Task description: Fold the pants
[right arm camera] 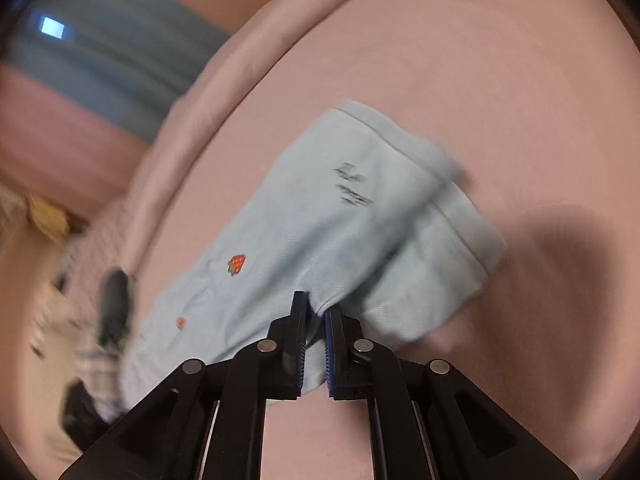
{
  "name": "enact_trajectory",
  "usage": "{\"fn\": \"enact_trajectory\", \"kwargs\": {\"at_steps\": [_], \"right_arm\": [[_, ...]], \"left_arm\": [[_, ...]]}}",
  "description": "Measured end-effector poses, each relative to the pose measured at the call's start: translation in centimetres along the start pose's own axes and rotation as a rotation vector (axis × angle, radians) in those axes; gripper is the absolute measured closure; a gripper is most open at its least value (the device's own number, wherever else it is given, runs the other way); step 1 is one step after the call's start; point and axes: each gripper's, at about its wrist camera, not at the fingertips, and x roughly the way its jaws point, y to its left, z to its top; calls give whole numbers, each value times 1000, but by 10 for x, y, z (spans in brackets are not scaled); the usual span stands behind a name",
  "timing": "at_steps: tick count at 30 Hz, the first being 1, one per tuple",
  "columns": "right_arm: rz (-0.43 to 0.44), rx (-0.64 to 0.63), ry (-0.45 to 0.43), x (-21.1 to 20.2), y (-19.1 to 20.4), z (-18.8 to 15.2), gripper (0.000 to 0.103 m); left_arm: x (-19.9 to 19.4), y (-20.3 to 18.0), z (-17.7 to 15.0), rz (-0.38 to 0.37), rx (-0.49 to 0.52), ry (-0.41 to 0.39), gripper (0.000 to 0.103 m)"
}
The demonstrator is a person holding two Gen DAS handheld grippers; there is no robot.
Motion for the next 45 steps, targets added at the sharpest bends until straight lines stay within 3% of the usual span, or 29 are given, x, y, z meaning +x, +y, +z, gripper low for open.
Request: {"fn": "enact_trajectory", "kwargs": {"at_steps": [2,4,7,9,10,12,16,19,21,23,24,25,26,28,30,32,35,36,40,43,45], "right_arm": [[54,67,-31,-4,-13,2,65],[86,109,-72,-9,-20,7,61],[39,137,-83,-6,-24,16,62],[19,146,-76,0,-23,24,75],[-8,126,-83,1,-20,27,90],[-34,91,-88,-5,-10,28,92],[-31,54,-119,-24,-8,25,93],[-119,72,-43,-15,-34,22,93],[-77,98,-51,-18,-44,22,91],[-117,89,-57,-26,-45,23,82],[-155,64,-75,-33,-41,25,78],[-204,22,-107,-41,-32,26,65],[-270,-26,-141,-47,-23,27,59],[-350,-157,-197,-54,2,28,59],[-317,-263,-184,-50,22,28,59],[-233,-337,-141,-36,38,27,60],[-183,-436,-71,5,66,18,74],[-180,-485,-47,18,71,12,75],[-255,-620,57,37,59,-31,76],[-324,-794,36,31,54,-63,77],[-344,-781,102,25,52,-62,77]], "left_arm": [[0,-2,2,7,0,2,93],[0,-1,-3,8,-5,1,94],[0,-2,-3,14,9,1,95],[1,1,-3,7,10,0,95],[-1,2,-4,1,7,-3,96],[-7,6,-7,-4,2,-14,96],[-7,-2,-11,19,64,-10,96],[3,-2,-10,48,92,1,92],[2,1,-9,40,73,3,92],[-3,4,-9,29,53,8,88],[-8,6,-10,23,43,7,81],[-16,7,-12,3,32,-3,72],[-23,8,-15,-19,23,-14,66],[-41,12,-19,-65,1,-58,49],[-52,18,-18,-71,-12,-99,48],[-53,27,-12,-26,-53,-124,48],[-42,51,-11,19,-172,-137,49],[-35,60,-14,35,-214,-126,50],[-9,81,-43,65,-286,-44,49],[-24,83,-61,53,-285,-77,49],[-36,90,-69,46,-317,-85,49]]}}
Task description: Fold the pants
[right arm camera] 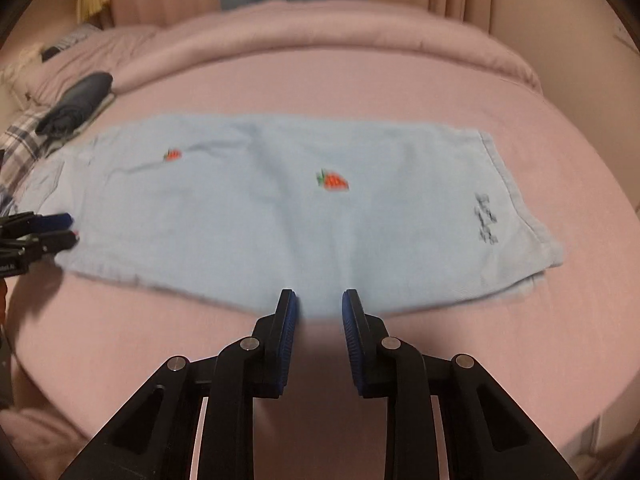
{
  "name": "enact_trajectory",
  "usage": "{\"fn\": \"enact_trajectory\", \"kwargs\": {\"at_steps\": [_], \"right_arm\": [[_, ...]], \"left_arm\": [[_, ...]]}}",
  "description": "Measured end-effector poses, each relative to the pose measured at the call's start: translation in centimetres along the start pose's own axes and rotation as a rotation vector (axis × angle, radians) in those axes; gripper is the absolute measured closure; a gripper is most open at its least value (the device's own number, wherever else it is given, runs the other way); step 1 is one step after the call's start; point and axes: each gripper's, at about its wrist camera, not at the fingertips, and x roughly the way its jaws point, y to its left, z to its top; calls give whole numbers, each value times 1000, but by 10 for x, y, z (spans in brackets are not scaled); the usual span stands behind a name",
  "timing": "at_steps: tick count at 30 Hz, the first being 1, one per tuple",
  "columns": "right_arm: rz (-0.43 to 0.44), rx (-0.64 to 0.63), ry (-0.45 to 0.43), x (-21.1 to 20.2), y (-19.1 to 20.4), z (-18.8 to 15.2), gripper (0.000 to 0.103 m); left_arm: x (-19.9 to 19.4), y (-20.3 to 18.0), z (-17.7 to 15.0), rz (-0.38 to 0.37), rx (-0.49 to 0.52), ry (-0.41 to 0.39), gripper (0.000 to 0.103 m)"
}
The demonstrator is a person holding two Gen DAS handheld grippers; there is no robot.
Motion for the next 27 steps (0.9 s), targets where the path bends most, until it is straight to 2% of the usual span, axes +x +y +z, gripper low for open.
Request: {"fn": "enact_trajectory", "kwargs": {"at_steps": [1,3,5,6,8,10,12,14,15,16,17,19,22,24,26,27], "right_arm": [[-5,-4,23,-2,0,3,77],[-20,-41,4,-16,5,9,77],[30,-62,-34,-20,20,22,77],[82,-70,-63,-21,33,31,77],[156,-103,-109,-20,59,46,77],[187,-152,-128,-13,85,56,77],[231,-223,-135,-1,114,57,77],[240,-279,-88,16,131,49,77],[217,-302,-18,32,136,41,77],[199,-308,-19,36,138,35,77],[199,-319,-56,31,138,29,77],[231,-327,-28,23,130,27,77],[282,-259,27,14,103,30,77],[299,-170,-6,0,80,32,73],[295,-61,-56,-9,57,36,59],[293,28,-82,-12,37,36,56]], "left_arm": [[-7,6,-2,10,-16,-11,49],[-23,24,-4,62,-52,-45,49],[-40,49,-7,129,-105,-87,49],[-45,59,-8,155,-133,-98,49],[-48,88,-10,207,-204,-107,49],[-50,112,-20,264,-261,-104,49],[-46,131,-32,263,-307,-78,52],[-50,130,-39,255,-282,-97,52],[-53,128,-42,261,-266,-93,52],[-56,127,-45,262,-256,-88,52],[-59,128,-50,248,-261,-85,51],[-57,124,-54,220,-275,-82,51],[-69,123,-57,169,-329,-82,51],[-80,119,-57,160,-351,-98,51],[-88,112,-52,163,-356,-122,48],[-92,106,-48,159,-353,-138,45]]}}
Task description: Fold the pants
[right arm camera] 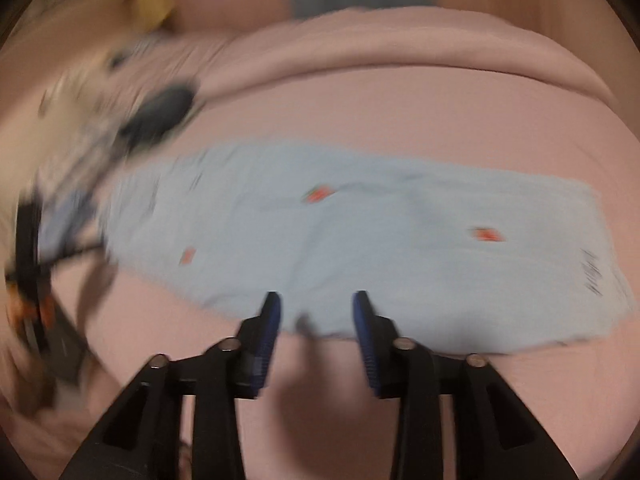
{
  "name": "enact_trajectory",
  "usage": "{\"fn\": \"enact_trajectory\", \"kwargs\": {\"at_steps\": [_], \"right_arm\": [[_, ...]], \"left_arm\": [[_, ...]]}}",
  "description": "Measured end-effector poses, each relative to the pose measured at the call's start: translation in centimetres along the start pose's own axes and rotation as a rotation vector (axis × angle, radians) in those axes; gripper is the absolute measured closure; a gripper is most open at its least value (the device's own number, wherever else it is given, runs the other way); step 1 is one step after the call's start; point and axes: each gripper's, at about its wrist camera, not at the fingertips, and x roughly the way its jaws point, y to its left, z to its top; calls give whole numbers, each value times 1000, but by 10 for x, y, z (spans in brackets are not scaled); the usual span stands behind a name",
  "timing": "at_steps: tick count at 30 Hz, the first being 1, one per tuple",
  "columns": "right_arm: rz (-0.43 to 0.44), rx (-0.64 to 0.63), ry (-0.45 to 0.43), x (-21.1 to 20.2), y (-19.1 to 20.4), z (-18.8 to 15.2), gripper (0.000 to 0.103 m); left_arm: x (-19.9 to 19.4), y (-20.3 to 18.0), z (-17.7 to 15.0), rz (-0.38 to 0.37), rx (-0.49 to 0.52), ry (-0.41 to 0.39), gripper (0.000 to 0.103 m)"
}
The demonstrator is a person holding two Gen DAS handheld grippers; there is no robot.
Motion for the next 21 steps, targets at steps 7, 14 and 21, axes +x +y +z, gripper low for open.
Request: {"fn": "enact_trajectory", "kwargs": {"at_steps": [7,14,21], "right_arm": [[33,660,-163,-34,-124,-45,52],[94,878,-245,-41,-170,-79,40],[84,940,-274,-30,-201,-58,40]], "left_arm": [[17,-61,24,-176,18,-4,23],[62,-151,30,-398,69,145,23],[107,-234,33,-545,90,282,23]]}}
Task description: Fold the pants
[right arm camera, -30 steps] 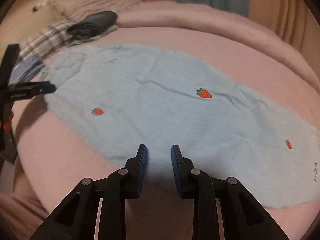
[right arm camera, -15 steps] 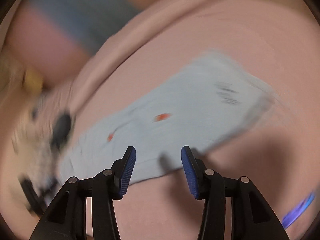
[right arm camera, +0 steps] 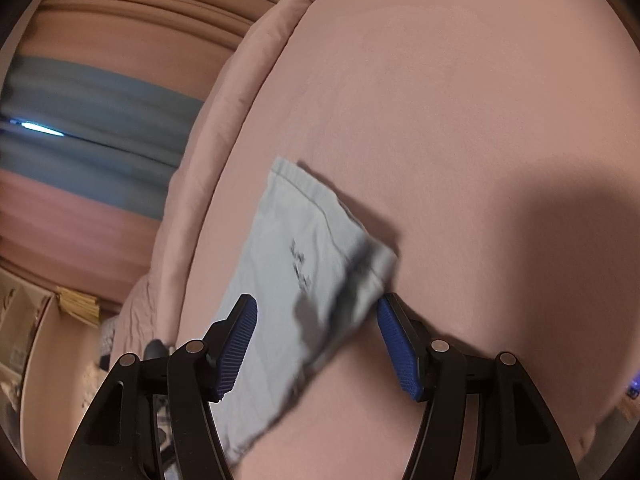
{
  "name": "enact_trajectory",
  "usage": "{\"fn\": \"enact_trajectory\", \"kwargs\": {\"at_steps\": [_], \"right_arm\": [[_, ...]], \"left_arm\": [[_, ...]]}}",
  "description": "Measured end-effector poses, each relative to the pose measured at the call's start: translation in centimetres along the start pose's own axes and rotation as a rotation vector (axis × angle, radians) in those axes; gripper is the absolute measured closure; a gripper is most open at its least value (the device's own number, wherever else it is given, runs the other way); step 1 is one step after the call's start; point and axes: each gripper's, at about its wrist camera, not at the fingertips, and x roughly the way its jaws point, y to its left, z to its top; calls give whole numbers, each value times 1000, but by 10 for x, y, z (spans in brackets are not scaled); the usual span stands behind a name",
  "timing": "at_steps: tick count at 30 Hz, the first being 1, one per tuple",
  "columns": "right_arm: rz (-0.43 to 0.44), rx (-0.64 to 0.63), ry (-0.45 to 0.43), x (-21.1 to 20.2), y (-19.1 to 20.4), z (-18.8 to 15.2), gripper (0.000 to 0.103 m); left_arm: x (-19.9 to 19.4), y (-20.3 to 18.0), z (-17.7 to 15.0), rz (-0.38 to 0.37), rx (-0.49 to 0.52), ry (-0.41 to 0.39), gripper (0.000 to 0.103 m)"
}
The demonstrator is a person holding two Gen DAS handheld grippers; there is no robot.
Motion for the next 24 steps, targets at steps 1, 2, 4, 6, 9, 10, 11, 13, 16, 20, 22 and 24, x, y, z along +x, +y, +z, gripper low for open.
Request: {"fn": "enact_trajectory", "kwargs": {"at_steps": [1,2,4,6,9,10,11,13,16,20,22,24], "right_arm": [[-3,1,4,2,3,3,41],[-2,-1,0,1,5,6,46],[-5,-37,-22,1,11,11,83],[-4,-47,-34,-3,11,12,94],[31,-99,-52,-16,11,10,95],[27,-120,-54,-17,11,9,95],[17,-115,-49,-15,7,9,95],[-11,-23,19,3,-15,11,102],[29,21,16,-2,-18,12,98],[-37,-77,4,-3,13,11,97],[-25,-152,-26,-9,39,8,97],[-12,-260,-54,-15,71,0,97]], "left_arm": [[7,-5,2,-9,3,13,23],[18,-10,4,-11,8,31,23],[34,-13,5,10,17,60,23],[51,-11,4,60,14,94,24],[58,-4,1,59,9,97,23],[58,-3,1,56,7,100,23],[57,-3,2,54,0,105,23],[54,-1,5,50,-26,112,23],[46,4,6,13,-57,105,23],[42,24,5,-61,-157,95,23],[34,36,5,-98,-217,80,24],[26,42,4,-121,-253,64,24]]}}
